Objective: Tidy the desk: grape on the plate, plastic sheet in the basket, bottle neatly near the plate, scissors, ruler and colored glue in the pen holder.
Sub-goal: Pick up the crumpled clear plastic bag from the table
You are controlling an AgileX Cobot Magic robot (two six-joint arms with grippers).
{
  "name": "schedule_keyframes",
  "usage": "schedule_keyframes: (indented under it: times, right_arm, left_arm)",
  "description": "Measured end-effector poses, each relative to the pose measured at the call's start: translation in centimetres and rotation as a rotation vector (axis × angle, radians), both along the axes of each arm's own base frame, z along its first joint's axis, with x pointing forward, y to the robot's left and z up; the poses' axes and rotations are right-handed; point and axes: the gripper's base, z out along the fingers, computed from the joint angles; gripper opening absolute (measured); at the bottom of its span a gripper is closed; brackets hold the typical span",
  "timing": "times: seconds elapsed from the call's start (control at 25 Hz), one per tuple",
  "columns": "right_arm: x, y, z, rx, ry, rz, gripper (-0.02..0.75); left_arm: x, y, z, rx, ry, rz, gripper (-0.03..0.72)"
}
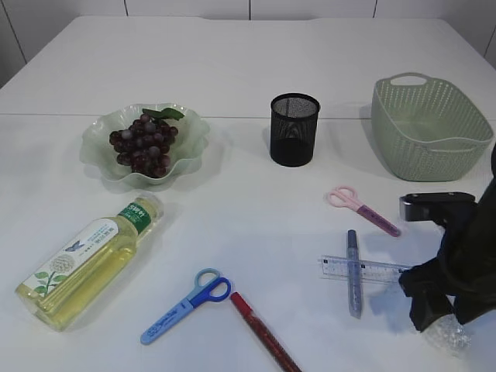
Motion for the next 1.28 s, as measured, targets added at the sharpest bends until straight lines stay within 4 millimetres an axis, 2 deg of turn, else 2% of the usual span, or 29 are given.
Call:
schedule_keyframes:
  times: [0.12, 0.4, 0.52, 0.92, 1.04, 1.28]
  right_arm:
    - [0.6, 0.1, 0.4, 0.004, -0.022, -0.003, 0.430]
    - [0.6, 0.1, 0.6, 0.006, -0.007, -0.011, 0.136]
    - [0.4, 0.1, 0.6, 0.006, 0.013, -0.009, 0.067]
    - [-0.4, 0.2, 1.3, 0.005, 0.113, -0.036, 0.041]
    - [-0.7, 0.2, 3.0, 0.011, 0.117, -0.045, 0.039]
    - [-0.7, 0.3, 7.6, 0.030, 0.073, -0.071, 0.037]
  left_arm:
    - [0.0, 0.0, 0.0, 0.000, 0.000, 0.000, 0.475]
    - [-0.6, 0.1, 0.4, -0.004, -0.015, 0.000, 0.475]
    - [-0.7, 0.2, 0.5, -0.005, -0.019, 0.000, 0.475]
    - [-0.8, 0.2, 0.6, -0.005, -0.021, 0.000, 0.469]
    - [-0.8, 0.2, 0.6, -0.005, -0.021, 0.000, 0.469]
    - [-0.8, 0.2, 0.6, -0.005, -0.021, 0.000, 0.469]
